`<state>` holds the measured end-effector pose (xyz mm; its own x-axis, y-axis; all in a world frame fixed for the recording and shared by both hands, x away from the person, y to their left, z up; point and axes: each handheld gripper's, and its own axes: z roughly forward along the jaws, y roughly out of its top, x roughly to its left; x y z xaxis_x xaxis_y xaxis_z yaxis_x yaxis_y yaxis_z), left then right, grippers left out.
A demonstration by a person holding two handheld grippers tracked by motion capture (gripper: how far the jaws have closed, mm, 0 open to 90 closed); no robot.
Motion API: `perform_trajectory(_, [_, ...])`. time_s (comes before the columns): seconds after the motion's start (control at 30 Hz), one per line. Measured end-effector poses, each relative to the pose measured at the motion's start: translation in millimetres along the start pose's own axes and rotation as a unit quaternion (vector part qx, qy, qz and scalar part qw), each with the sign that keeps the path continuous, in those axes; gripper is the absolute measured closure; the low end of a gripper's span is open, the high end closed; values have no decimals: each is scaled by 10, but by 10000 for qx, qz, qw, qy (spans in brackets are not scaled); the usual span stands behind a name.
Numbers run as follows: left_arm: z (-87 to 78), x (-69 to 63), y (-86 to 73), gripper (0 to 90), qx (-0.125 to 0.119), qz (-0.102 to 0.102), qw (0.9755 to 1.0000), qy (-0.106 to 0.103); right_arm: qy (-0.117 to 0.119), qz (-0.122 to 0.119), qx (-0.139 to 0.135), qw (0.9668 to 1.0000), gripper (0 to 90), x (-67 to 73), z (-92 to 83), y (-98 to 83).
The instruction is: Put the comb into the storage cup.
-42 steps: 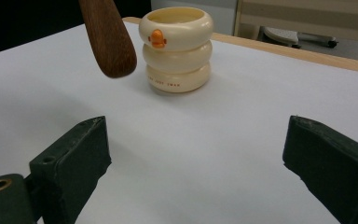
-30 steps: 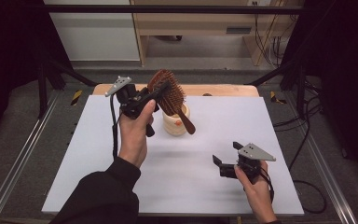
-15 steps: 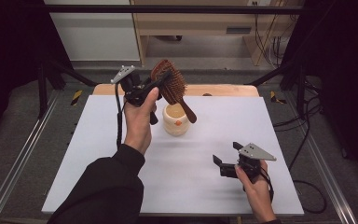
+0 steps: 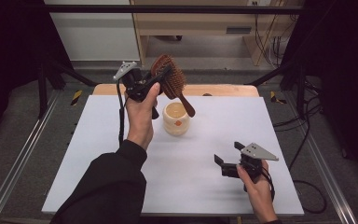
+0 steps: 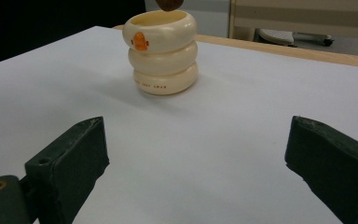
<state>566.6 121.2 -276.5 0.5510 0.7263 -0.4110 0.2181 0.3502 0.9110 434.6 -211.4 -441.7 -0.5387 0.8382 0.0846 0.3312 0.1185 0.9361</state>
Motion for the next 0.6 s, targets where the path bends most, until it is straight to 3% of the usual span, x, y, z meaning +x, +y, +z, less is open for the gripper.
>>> perform_trajectory(0.37, [0, 79, 37, 518, -126, -34, 9998, 148, -1, 13, -22, 10000, 57, -11, -1, -1])
perform_trajectory(0.6, [13, 140, 40, 518, -164, 102, 9993, 334, 3, 19, -4, 10000, 57, -19, -3, -4])
